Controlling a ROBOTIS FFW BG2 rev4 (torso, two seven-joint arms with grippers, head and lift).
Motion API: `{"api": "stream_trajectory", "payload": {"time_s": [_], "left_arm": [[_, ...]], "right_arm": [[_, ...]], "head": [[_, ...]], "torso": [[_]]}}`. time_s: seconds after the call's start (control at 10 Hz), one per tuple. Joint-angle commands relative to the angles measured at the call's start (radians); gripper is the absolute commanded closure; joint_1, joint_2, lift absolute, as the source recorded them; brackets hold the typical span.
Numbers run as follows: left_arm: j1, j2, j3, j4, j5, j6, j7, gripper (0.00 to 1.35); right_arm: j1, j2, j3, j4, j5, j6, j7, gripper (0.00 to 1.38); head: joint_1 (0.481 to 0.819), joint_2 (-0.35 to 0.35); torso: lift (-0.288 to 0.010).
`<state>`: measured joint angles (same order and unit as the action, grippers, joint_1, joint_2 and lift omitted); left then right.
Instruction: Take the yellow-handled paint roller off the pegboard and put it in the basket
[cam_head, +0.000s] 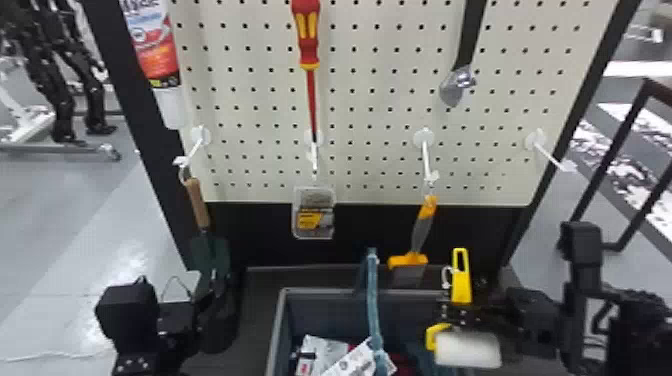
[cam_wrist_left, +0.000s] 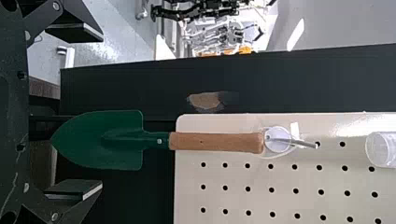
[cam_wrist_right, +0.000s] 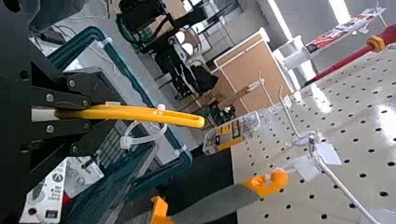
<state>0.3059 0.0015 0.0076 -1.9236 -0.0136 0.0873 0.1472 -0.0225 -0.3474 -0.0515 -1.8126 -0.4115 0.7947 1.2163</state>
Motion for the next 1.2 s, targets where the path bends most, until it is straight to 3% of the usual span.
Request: {"api": "stream_trajectory", "payload": {"time_s": [0.0,0.4,0.8,0.9,1.1], "left_arm": [[0.001,-0.004,0.002,0.000,0.001,-0.001,0.000,0.19],[-0.001,-0.004,0.002,0.005,0.004,-0.006,0.000,0.19],[-0.001,-0.004,0.003,0.006,0.007,-0.008,0.000,0.19],[-0.001,-0.004,0.003,0.006,0.007,-0.009,0.000,0.19],[-0.001,-0.004,0.005,0.006,0.007,-0.009,0.000,0.19]], "right_arm": [[-0.010,-0.001,0.036,0.024,-0.020,-0.006,0.000,1.17],[-0.089,0.001,0.185,0.150,-0.078,-0.057,0.000,1.17],[-0.108,0.008,0.225,0.223,-0.089,-0.080,0.017,1.17],[-0.112,0.010,0.229,0.237,-0.087,-0.080,0.019,1.10],[-0.117,0.013,0.228,0.242,-0.082,-0.078,0.017,0.31]], "head": [[0.549,0.000],[0.549,0.000],[0.549,0.000],[0.549,0.000],[0.549,0.000]], "torso": [[-0.100],[-0.100],[-0.100],[-0.100],[-0.100]]}}
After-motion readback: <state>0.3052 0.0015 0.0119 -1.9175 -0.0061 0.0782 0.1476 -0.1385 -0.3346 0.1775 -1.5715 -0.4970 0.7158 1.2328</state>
